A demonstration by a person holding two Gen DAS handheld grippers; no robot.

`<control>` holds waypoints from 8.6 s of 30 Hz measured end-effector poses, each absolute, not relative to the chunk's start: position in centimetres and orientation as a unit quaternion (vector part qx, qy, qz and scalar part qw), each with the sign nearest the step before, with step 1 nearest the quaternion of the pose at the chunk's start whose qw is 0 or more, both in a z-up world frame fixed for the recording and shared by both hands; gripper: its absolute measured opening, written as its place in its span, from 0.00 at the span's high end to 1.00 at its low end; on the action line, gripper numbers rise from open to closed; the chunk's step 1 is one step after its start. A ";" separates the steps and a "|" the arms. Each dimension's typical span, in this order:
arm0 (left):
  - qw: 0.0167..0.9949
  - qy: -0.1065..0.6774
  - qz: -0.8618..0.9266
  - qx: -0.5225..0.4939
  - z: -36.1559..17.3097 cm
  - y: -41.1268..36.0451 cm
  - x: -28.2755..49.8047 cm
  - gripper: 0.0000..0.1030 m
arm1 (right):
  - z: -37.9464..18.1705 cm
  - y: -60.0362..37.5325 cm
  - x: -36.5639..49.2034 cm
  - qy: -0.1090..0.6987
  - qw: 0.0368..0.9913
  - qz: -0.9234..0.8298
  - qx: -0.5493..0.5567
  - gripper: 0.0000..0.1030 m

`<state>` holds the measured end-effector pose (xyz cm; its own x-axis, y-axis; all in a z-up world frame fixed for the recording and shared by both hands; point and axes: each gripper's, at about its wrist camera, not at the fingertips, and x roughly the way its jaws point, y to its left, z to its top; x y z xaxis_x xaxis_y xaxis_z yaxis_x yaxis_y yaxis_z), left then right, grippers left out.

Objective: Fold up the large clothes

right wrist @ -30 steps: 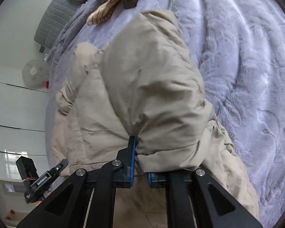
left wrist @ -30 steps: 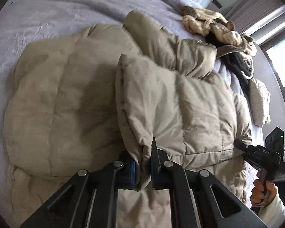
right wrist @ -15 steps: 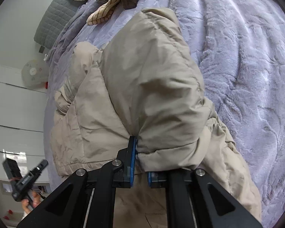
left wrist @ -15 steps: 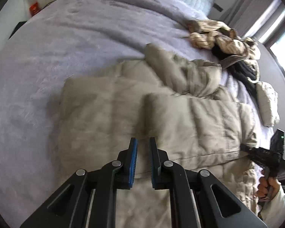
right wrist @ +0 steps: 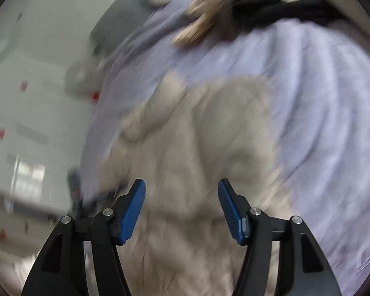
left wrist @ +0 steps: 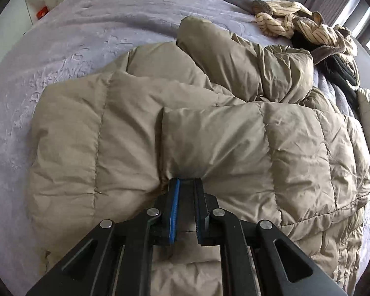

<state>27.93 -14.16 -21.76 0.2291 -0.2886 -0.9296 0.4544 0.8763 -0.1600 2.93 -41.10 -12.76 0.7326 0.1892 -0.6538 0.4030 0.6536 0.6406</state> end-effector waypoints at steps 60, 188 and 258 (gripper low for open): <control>0.767 0.608 -0.187 0.084 -17.5 -10.6 23.1 0.87 | -13.8 -37.6 3.9 0.523 0.781 -0.180 0.290 0.89; 0.779 0.568 -0.222 -0.145 -9.1 -2.7 29.4 0.90 | -8.6 -43.6 6.7 0.377 0.748 -0.014 0.546 0.92; 0.819 0.571 -0.061 0.023 -15.0 -0.8 36.2 0.49 | -9.2 -48.9 8.5 0.409 0.797 -0.208 0.392 0.88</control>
